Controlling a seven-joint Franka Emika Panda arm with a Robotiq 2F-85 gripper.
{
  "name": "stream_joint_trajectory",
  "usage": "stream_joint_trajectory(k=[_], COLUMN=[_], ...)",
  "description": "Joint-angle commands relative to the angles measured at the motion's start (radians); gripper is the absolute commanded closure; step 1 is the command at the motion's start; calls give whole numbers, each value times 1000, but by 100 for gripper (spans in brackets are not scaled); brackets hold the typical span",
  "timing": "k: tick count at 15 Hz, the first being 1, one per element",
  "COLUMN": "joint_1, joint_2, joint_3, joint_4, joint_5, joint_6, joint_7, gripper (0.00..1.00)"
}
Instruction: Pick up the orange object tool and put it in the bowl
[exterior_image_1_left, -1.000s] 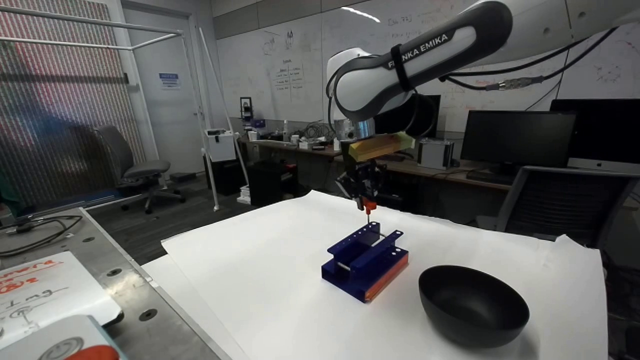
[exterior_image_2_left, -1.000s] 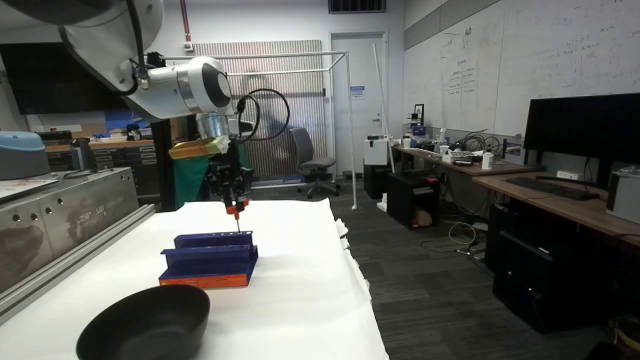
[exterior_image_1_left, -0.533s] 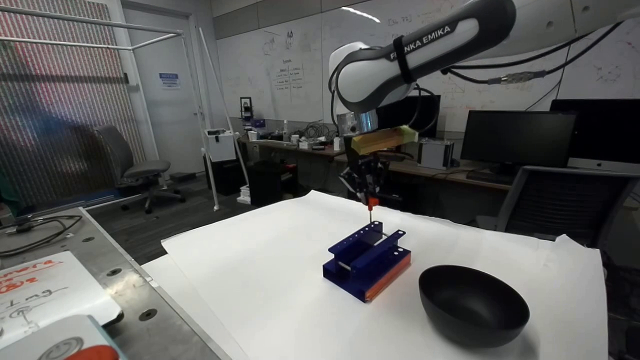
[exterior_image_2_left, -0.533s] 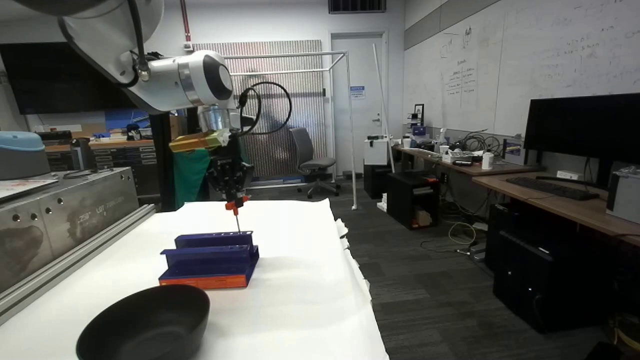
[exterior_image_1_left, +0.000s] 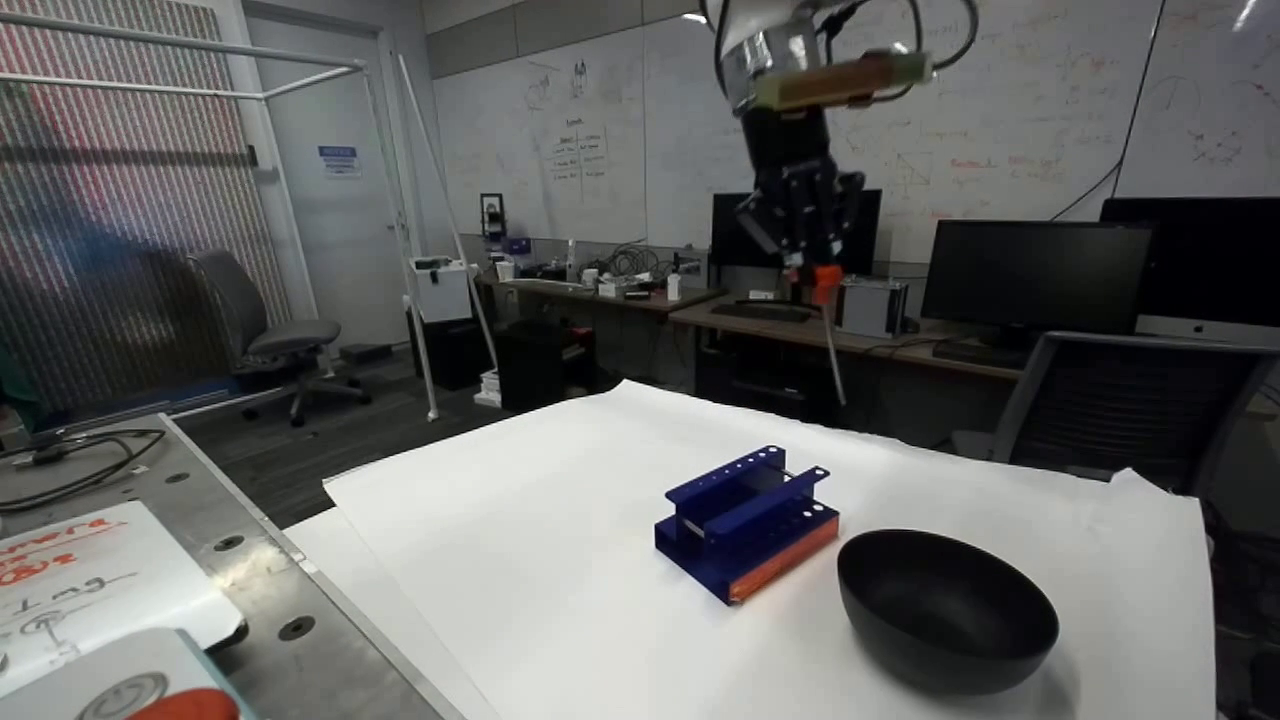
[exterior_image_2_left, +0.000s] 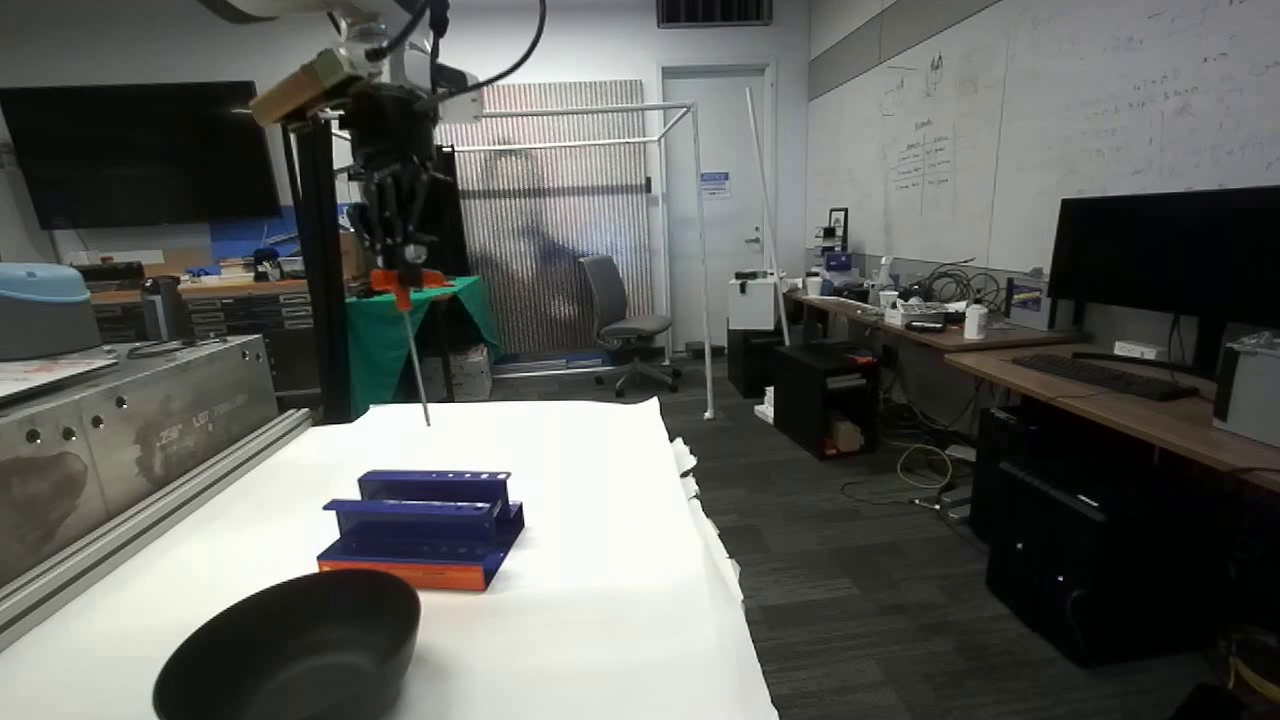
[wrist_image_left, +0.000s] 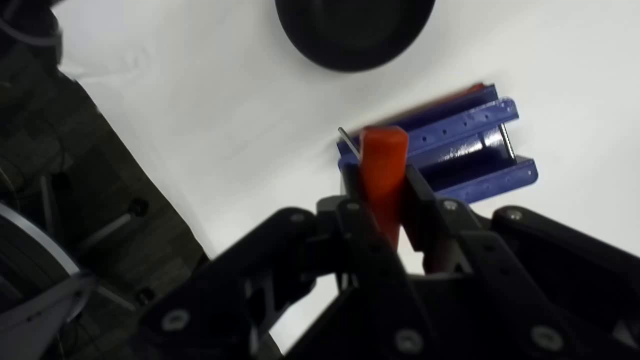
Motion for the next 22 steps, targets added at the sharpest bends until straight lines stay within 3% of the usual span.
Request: stream_joint_trajectory(k=[1, 5, 15, 22], joint_1=[-39, -98, -164, -120], joint_2=[18, 69, 295, 287], joint_3=[-9, -1, -16, -48], joint_4=[70, 2, 1, -109], joint_5=[111, 254, 523, 394], joint_6=[-207, -221, -379, -173], joint_7=[30, 45, 40, -56], gripper=[88, 88, 88, 88])
